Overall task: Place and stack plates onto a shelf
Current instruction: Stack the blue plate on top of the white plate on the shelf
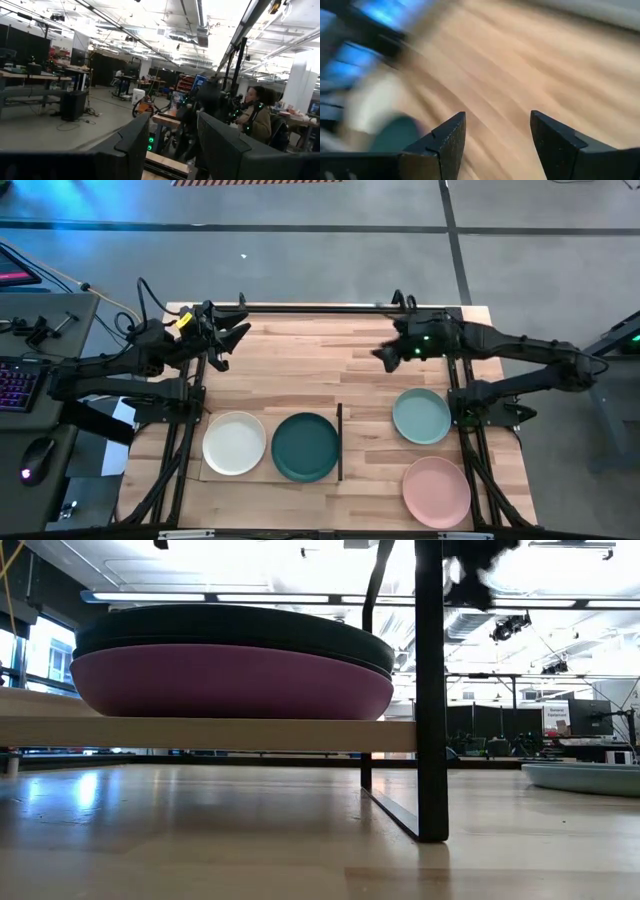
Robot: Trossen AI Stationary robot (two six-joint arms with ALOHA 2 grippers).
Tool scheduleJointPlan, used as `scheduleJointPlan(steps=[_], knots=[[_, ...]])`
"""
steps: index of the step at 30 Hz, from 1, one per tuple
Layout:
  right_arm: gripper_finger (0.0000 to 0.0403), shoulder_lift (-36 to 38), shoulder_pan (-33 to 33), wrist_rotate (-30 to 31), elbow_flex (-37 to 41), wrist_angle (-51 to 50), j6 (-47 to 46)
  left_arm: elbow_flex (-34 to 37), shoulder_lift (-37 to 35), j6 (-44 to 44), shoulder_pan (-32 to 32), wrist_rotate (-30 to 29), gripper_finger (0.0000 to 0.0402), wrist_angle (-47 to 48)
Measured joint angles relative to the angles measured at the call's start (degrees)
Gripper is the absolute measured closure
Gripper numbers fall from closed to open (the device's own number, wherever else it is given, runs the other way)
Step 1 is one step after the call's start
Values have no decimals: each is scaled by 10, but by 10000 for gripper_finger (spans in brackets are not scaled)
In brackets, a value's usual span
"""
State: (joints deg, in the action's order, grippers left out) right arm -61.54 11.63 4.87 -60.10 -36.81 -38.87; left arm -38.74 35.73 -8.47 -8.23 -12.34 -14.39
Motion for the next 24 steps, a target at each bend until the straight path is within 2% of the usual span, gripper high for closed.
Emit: scheduleJointPlan(steps=[3,7,11,17,24], knots=[[199,-11,17,5,1,-174,-44,0,0,-5,0,0,245,0],[199,-29,31,-57,59,-278,-47,0,0,-4,0,0,245,0],[199,-51,35,-84,123,-286,-37,0,0,-4,0,0,245,0],[199,-95,42,-53,178,-258,6,0,0,-4,0,0,245,0],[199,-159,42,-37,186,-225,154,0,0,-4,0,0,245,0]])
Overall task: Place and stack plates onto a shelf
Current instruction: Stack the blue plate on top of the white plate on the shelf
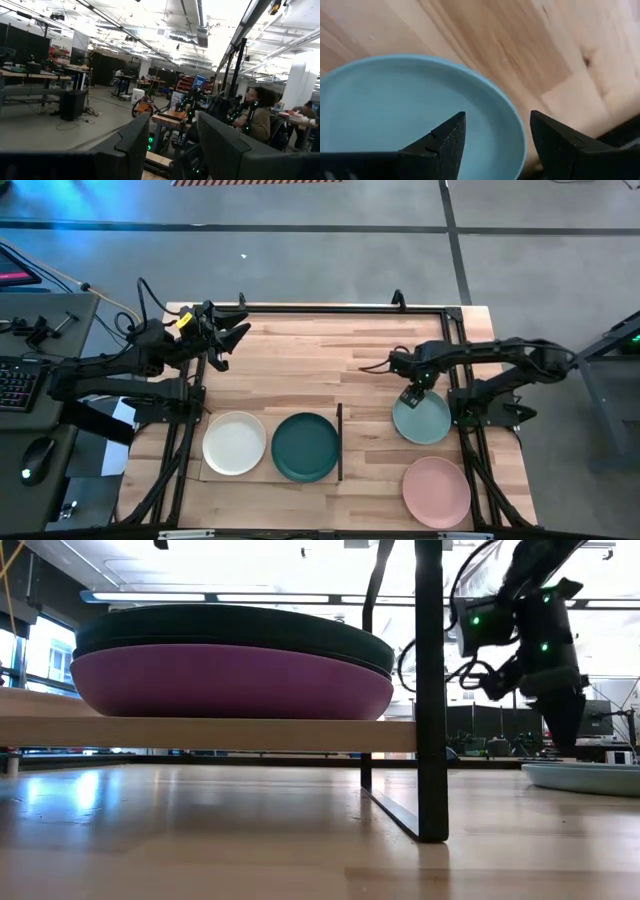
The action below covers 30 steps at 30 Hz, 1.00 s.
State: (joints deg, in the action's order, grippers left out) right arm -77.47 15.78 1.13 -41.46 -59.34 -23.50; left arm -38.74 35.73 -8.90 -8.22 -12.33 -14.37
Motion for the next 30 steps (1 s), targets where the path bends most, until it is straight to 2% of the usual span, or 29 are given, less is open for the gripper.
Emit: scheduleJointPlan(steps=[6,10,13,17,18,22,25,30], knots=[[201,-65,0,2,-1,27,59,0,0,-14,0,0,245,0],[224,-103,0,1,-2,46,94,0,0,-20,0,0,245,0],[272,-118,0,3,-4,48,96,0,0,-20,0,0,245,0],[376,-118,0,18,-3,40,105,0,0,-20,0,-5,245,0],[388,-115,0,18,-2,36,110,0,0,-20,0,-6,245,0],[393,-90,4,14,-1,19,110,0,0,-20,0,-7,245,0],[399,-56,12,-13,-4,-13,114,0,0,-20,0,-7,245,0],[402,-9,34,-21,-73,-83,123,0,0,-13,0,-13,245,3]])
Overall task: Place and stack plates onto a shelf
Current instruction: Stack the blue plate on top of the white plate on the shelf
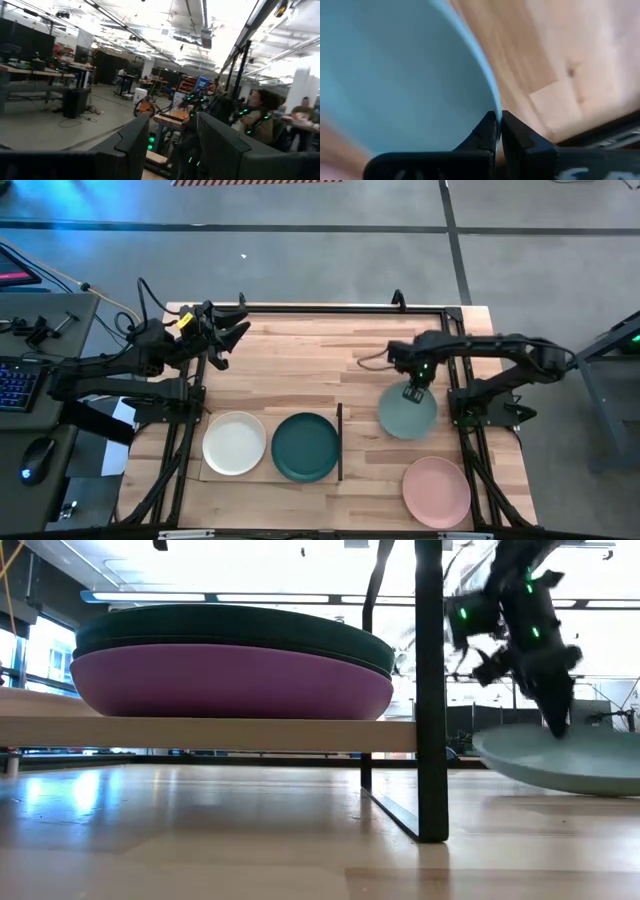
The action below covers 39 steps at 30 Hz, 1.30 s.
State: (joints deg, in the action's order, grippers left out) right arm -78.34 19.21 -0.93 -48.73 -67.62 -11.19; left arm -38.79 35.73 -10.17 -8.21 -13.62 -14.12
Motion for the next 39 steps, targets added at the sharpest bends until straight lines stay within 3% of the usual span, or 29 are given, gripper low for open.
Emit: scheduleJointPlan(steps=[5,11,17,22,27,33,39], knots=[[403,7,37,-12,-133,-70,30,0,6,8,0,-26,245,15],[403,-33,86,-16,-313,-84,43,0,10,42,0,-19,245,14],[403,-131,108,-17,-513,-103,52,-16,6,80,0,-22,245,5],[403,-238,82,-27,-661,-102,40,-63,6,86,0,-25,245,9],[403,-327,29,-71,-732,-33,11,-89,5,99,0,-18,245,9],[403,-411,-50,-130,-764,98,-57,-96,3,98,0,-18,245,10],[403,-483,-112,-133,-765,223,-156,-96,3,94,0,-17,245,33]])
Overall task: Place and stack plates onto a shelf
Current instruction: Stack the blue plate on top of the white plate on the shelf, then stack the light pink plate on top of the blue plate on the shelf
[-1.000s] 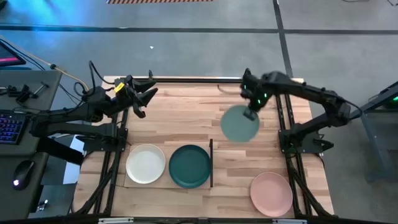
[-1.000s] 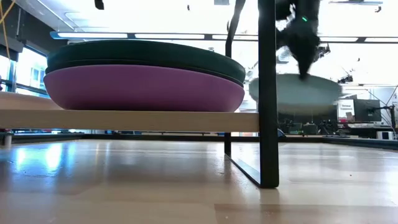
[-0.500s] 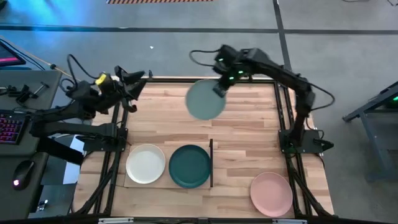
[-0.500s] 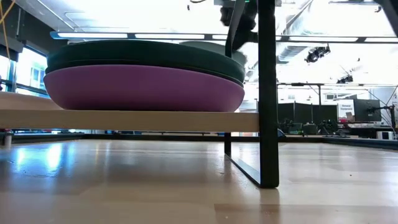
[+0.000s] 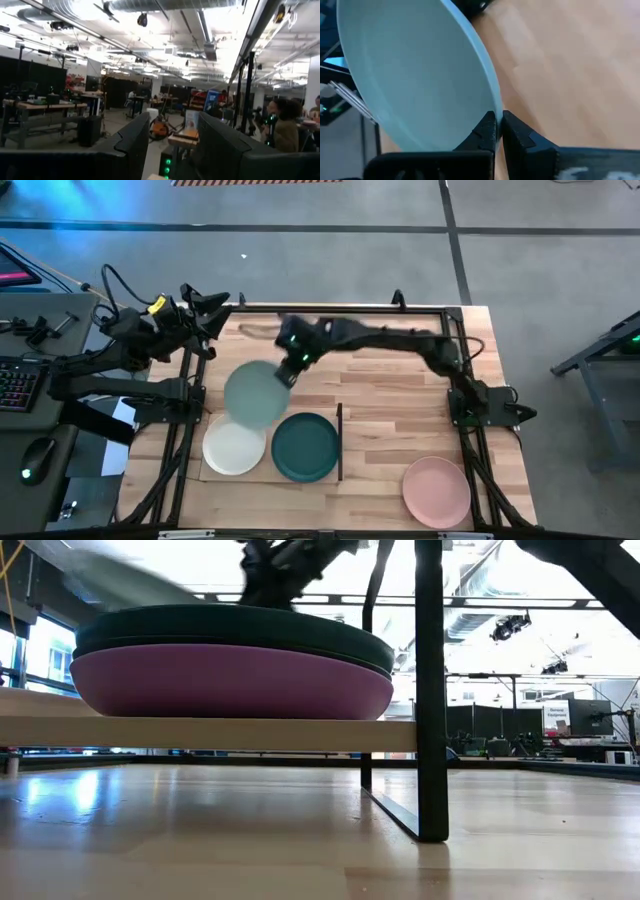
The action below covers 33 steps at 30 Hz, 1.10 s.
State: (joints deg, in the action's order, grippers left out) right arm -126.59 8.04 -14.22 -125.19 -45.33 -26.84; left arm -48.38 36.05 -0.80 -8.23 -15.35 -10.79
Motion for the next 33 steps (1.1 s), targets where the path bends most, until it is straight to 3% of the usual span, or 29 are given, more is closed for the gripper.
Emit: scheduleJointPlan(steps=[8,13,22,26,33], knots=[[403,-81,-52,-3,0,119,-109,0,0,-19,0,0,245,24],[403,-110,-71,-14,0,137,-161,0,0,-36,0,0,245,34],[396,-115,-92,3,0,198,-167,0,0,-36,0,0,245,37],[351,-114,-93,-23,0,215,-159,0,0,-36,0,0,245,37],[244,-114,-92,-13,0,215,-116,0,0,-42,0,0,245,37]])
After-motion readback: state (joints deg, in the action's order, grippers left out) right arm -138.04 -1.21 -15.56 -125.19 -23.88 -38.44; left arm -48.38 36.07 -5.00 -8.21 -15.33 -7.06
